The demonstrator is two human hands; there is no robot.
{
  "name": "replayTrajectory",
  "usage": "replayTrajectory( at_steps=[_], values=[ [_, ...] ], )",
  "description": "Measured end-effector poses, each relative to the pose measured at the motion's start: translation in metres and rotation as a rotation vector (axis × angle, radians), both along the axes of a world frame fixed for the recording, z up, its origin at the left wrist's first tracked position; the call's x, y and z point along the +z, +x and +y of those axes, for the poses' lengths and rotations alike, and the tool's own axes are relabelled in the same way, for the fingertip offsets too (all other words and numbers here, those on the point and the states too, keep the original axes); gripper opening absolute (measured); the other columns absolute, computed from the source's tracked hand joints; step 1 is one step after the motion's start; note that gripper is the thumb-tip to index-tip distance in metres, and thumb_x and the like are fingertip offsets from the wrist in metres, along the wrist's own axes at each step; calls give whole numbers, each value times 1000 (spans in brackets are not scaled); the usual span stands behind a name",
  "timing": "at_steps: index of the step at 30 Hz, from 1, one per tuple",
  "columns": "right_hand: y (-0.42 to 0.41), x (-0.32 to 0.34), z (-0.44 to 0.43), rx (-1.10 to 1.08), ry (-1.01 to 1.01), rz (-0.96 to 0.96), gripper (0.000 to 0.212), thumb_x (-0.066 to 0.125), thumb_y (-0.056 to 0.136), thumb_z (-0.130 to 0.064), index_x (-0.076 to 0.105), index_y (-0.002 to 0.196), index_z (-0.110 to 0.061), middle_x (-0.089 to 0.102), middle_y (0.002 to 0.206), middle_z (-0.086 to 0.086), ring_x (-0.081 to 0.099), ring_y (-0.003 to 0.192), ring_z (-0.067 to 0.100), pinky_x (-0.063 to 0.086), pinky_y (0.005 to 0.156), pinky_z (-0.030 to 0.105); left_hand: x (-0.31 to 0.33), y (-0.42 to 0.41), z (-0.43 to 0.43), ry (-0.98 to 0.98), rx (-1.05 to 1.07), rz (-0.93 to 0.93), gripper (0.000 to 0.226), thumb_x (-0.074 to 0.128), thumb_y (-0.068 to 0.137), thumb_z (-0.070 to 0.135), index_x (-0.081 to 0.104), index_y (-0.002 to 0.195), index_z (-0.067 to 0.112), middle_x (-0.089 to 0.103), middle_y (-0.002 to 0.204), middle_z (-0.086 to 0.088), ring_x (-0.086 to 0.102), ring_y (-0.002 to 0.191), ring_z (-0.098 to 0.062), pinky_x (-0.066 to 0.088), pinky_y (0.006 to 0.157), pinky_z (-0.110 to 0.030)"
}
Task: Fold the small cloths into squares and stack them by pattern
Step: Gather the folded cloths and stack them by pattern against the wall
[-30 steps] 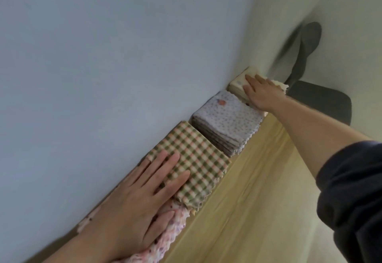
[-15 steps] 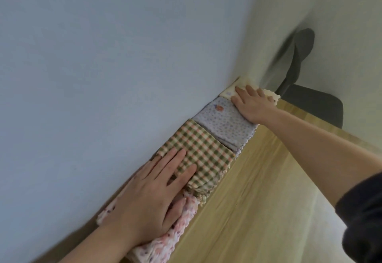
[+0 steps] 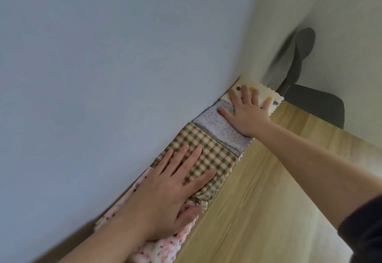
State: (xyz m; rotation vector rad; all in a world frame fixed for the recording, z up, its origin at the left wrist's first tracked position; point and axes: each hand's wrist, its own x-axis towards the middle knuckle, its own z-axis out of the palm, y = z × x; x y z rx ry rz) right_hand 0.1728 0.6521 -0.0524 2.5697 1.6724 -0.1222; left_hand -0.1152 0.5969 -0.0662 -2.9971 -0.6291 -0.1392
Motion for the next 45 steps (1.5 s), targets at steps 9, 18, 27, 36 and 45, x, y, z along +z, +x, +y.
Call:
replayTrajectory(
  at_steps=[9, 18, 27, 36, 45],
  values=[
    [35, -8, 19, -7, 39, -37, 83, 8, 84, -77, -3, 153, -32, -7, 162, 3, -6, 148, 34, 0, 112, 66, -9, 37, 25, -22, -18, -1, 61, 28, 97, 56, 16, 153, 35, 13, 159, -14, 10, 146, -38, 8, 114, -48],
    [46, 0, 23, -16, 32, 15, 81, 11, 86, -76, 0, 153, -33, -5, 162, 3, -7, 148, 34, -2, 112, 66, 2, 49, 29, -49, 7, -14, 64, 21, 96, 62, 8, 153, 35, 5, 161, -9, 0, 148, -32, 3, 115, -47],
    [19, -8, 10, 53, 8, -25, 90, 2, 77, -79, 8, 151, -29, 2, 161, 5, 1, 146, 36, 12, 110, 65, -5, 33, 12, -58, 10, 86, 66, 25, 94, 65, 27, 151, 31, 26, 157, -8, 26, 143, -32, 16, 109, -53],
    [0, -5, -8, 150, -7, -51, 85, 6, 84, -76, 1, 154, -27, -8, 162, 5, -11, 147, 35, 2, 114, 64, 8, 65, 37, -115, 76, 1, 71, 19, 94, 64, 24, 151, 23, 14, 159, -12, 12, 147, -29, 7, 118, -43],
    [51, 10, 14, 8, 24, -10, 74, 11, 89, -72, 0, 153, -36, -9, 162, 2, -13, 147, 34, -3, 115, 61, 21, 107, 49, -127, 55, 30, 70, 15, 93, 65, -5, 153, 35, -16, 160, -6, -19, 146, -23, -7, 120, -45]
  ],
)
